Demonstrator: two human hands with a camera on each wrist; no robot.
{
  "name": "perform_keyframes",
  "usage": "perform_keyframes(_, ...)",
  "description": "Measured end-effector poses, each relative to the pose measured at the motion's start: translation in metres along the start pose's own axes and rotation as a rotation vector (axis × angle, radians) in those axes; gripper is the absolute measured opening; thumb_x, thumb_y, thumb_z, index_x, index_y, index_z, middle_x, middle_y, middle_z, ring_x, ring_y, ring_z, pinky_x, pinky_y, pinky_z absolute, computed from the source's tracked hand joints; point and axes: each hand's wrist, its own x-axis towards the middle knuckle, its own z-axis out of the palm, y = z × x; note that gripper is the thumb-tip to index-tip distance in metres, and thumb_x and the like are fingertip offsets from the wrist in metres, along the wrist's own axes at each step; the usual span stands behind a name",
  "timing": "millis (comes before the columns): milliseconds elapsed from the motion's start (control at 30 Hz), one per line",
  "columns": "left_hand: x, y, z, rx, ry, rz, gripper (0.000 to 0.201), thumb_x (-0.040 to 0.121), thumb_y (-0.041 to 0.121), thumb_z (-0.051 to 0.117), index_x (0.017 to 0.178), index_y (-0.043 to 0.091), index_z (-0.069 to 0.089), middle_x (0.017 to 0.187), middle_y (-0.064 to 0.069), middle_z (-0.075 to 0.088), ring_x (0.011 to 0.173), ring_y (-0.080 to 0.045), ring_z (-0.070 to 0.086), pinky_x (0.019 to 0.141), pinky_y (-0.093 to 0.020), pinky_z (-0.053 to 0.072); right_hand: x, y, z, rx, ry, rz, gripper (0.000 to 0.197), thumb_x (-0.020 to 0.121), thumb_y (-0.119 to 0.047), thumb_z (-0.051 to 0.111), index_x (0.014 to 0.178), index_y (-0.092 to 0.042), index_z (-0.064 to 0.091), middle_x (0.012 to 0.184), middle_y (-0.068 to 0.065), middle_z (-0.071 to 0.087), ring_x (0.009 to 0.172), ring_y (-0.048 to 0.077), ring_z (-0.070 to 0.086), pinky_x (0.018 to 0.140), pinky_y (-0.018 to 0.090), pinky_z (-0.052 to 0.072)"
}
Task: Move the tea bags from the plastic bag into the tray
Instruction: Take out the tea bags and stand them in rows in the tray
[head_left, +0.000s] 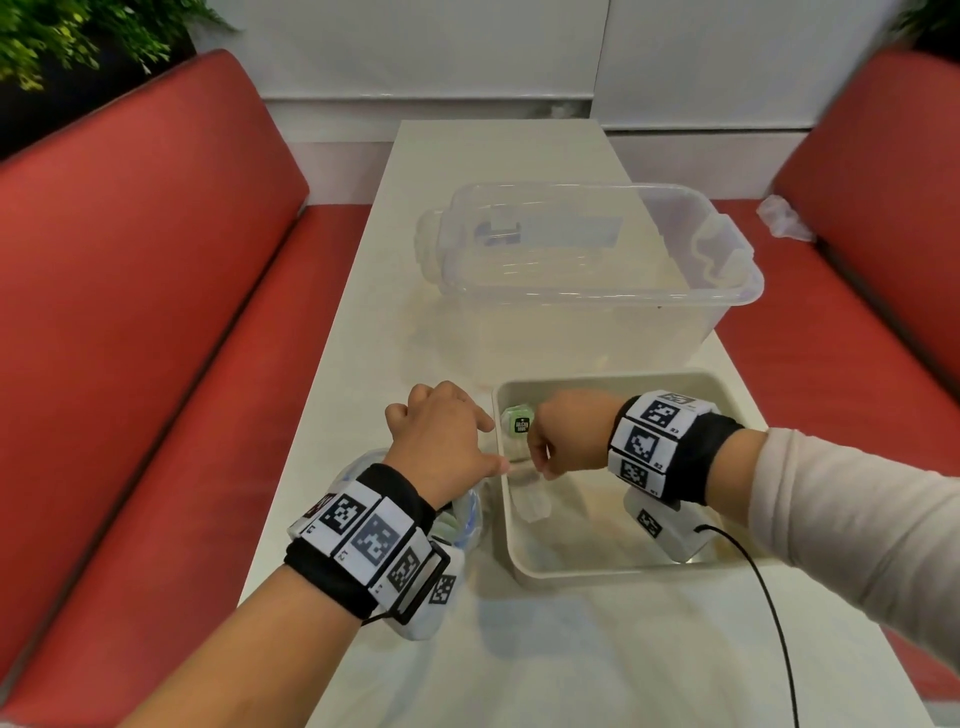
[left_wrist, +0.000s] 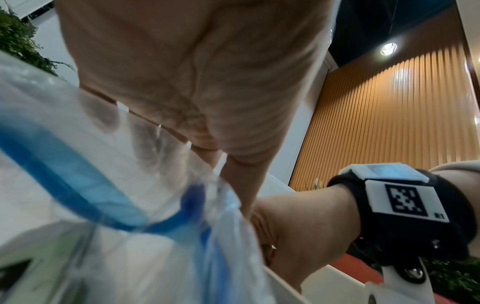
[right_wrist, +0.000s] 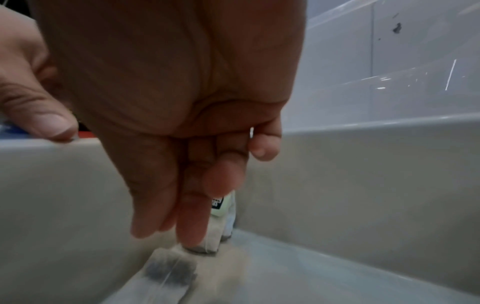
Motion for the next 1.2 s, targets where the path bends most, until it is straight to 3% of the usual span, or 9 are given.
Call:
perform_keyframes(133, 0.0, 0.0, 0.0, -0.004, -0.01, -0.002, 0.043, 0.072, 0.054, 0.069, 0.111, 0.035, 0.062, 0.123, 0.011, 0.045, 0.119, -0.015, 0.034, 0.086, -0.03, 0.021, 0.006, 0.0, 0.001, -0.043, -0.003, 0.013, 0.023, 0.076, -0.032, 0.073, 0.096, -0.022, 0.065, 0.09, -0.004, 0.064, 0.079, 0.017, 0.055, 0.066, 0.025, 0.042)
perform_keyframes(300, 0.0, 0.001, -0.001, 0.009, -0.014, 0.006, 0.043, 0.073, 0.053, 0.068, 0.111, 0.034, 0.061, 0.124, 0.01, 0.045, 0.119, -0.015, 0.035, 0.088, -0.031, 0.023, 0.019, -0.007, 0.01, -0.141, -0.022, -0.019, 0.035, 0.083, -0.033, 0.066, 0.116, -0.024, 0.06, 0.11, 0.0, 0.063, 0.1, 0.023, 0.059, 0.082, 0.032, 0.047)
perform_keyframes(467, -0.001, 0.001, -0.001, 0.018, -0.004, 0.006, 0.042, 0.074, 0.053, 0.068, 0.111, 0.035, 0.061, 0.123, 0.01, 0.046, 0.119, -0.016, 0.035, 0.088, -0.032, 0.024, 0.037, -0.019, 0.014, -0.192, -0.085, 0.064, 0.017, 0.086, -0.027, 0.06, 0.095, -0.013, 0.061, 0.073, -0.001, 0.053, 0.077, 0.022, 0.056, 0.07, 0.03, 0.047)
perform_keyframes(567, -0.003, 0.002, -0.003, 0.027, 0.014, 0.021, 0.045, 0.075, 0.052, 0.067, 0.116, 0.037, 0.057, 0.125, 0.009, 0.045, 0.12, -0.016, 0.034, 0.088, -0.032, 0.023, 0.036, -0.016, 0.011, -0.156, -0.113, 0.057, 0.009, 0.085, -0.022, 0.062, 0.08, -0.015, 0.059, 0.078, 0.0, 0.057, 0.078, 0.022, 0.057, 0.073, 0.031, 0.048)
perform_keyframes(667, -0.006, 0.001, -0.009, -0.037, 0.084, 0.077, 0.043, 0.078, 0.041, 0.068, 0.119, 0.041, 0.053, 0.126, 0.012, 0.045, 0.121, -0.013, 0.033, 0.087, -0.029, 0.02, 0.025, -0.002, 0.0, -0.098, -0.151, 0.017, 0.015, 0.085, -0.022, 0.064, 0.098, -0.015, 0.066, 0.087, 0.0, 0.065, 0.081, 0.019, 0.06, 0.073, 0.026, 0.047)
perform_keyframes(800, -0.007, -0.003, -0.019, -0.081, 0.12, 0.287, 0.047, 0.081, 0.017, 0.067, 0.117, 0.044, 0.052, 0.121, 0.02, 0.044, 0.119, -0.006, 0.032, 0.086, -0.024, 0.014, -0.005, 0.023, -0.022, 0.246, -0.029, -0.044, 0.009, 0.082, -0.024, 0.069, 0.086, -0.015, 0.069, 0.068, -0.007, 0.066, 0.049, 0.009, 0.052, 0.053, 0.016, 0.042)
perform_keyframes(1000, -0.002, 0.01, -0.018, -0.239, 0.181, 0.533, 0.033, 0.073, 0.024, 0.076, 0.1, 0.04, 0.067, 0.109, 0.023, 0.049, 0.109, -0.002, 0.04, 0.091, -0.023, 0.019, -0.033, 0.03, -0.045, 0.652, 0.05, -0.175, 0.017, 0.082, -0.012, 0.068, 0.072, -0.024, 0.064, 0.061, -0.012, 0.067, 0.039, 0.003, 0.048, 0.061, 0.004, 0.039)
perform_keyframes(1100, 0.005, 0.01, -0.018, -0.335, 0.198, 0.523, 0.012, 0.077, 0.035, 0.067, 0.089, 0.034, 0.071, 0.097, 0.019, 0.062, 0.097, -0.009, 0.054, 0.093, -0.036, 0.038, -0.036, 0.029, -0.045, 0.663, 0.096, -0.171, 0.015, 0.084, -0.015, 0.067, 0.074, -0.025, 0.063, 0.065, -0.012, 0.068, 0.041, 0.004, 0.051, 0.06, 0.006, 0.04)
perform_keyframes(1200, 0.008, 0.011, -0.022, -0.383, 0.195, 0.411, 0.007, 0.083, 0.033, 0.065, 0.086, 0.028, 0.069, 0.085, 0.011, 0.068, 0.084, -0.011, 0.059, 0.083, -0.039, 0.045, -0.04, 0.028, -0.046, 0.638, 0.302, -0.129, 0.013, 0.092, -0.024, 0.058, 0.079, -0.021, 0.062, 0.073, -0.012, 0.068, 0.046, 0.006, 0.053, 0.06, 0.015, 0.044)
